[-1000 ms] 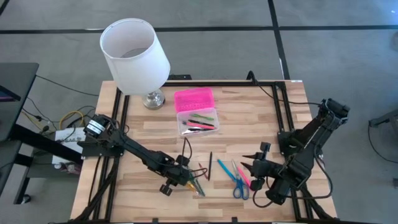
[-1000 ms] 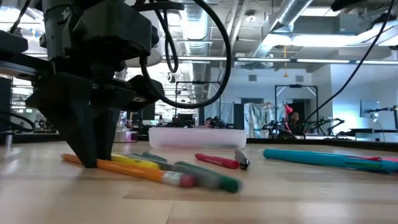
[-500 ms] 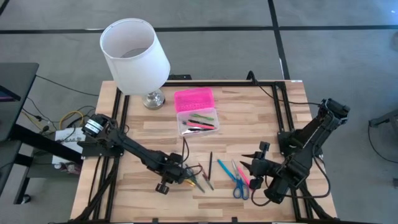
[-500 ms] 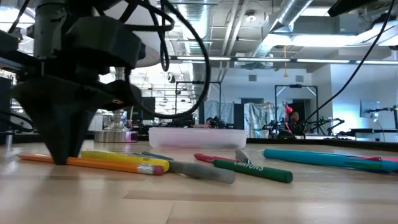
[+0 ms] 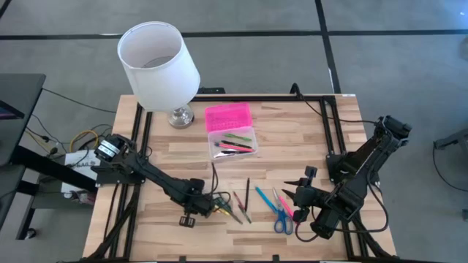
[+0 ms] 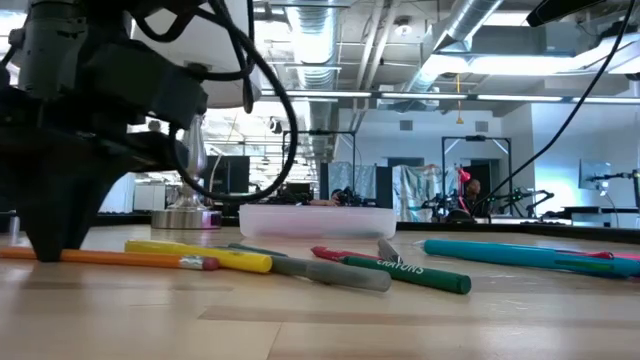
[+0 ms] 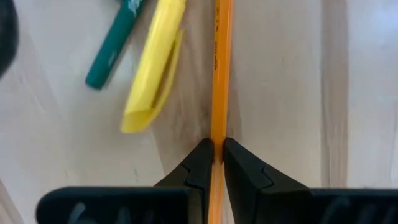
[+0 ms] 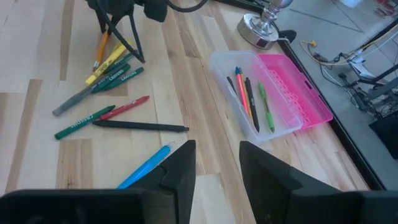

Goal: Pick & place school supplies into a supply box
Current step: Put the orange pencil into the pink supply box

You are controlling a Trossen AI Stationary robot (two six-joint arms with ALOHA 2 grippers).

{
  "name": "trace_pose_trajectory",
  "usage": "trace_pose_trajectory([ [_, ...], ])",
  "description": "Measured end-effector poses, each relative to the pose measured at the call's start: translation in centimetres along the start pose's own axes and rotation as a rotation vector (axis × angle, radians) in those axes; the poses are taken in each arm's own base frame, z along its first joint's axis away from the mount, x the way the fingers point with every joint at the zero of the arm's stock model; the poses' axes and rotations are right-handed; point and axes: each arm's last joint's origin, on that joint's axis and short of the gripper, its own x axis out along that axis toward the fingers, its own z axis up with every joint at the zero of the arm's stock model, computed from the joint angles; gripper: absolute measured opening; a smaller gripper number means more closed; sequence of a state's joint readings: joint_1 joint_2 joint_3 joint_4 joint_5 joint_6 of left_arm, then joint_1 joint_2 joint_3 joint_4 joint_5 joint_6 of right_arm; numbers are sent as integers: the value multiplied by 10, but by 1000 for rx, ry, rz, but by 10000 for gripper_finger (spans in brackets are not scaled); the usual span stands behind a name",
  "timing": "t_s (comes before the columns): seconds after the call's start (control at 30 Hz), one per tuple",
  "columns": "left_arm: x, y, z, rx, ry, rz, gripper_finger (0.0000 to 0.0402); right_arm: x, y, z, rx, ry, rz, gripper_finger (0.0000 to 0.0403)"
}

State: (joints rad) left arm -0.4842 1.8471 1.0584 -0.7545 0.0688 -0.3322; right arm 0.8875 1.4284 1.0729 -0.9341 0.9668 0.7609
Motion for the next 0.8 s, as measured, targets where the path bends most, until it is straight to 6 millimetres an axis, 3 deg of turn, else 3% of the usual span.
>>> trace_pose_trajectory([
  [0.4,-5,-9,-10,-19,82,114,13,0,0,0,1,0,0,118],
  [0.8,-49,-41,-9,40,70,361,8,0,0,0,2,-1,1,118],
])
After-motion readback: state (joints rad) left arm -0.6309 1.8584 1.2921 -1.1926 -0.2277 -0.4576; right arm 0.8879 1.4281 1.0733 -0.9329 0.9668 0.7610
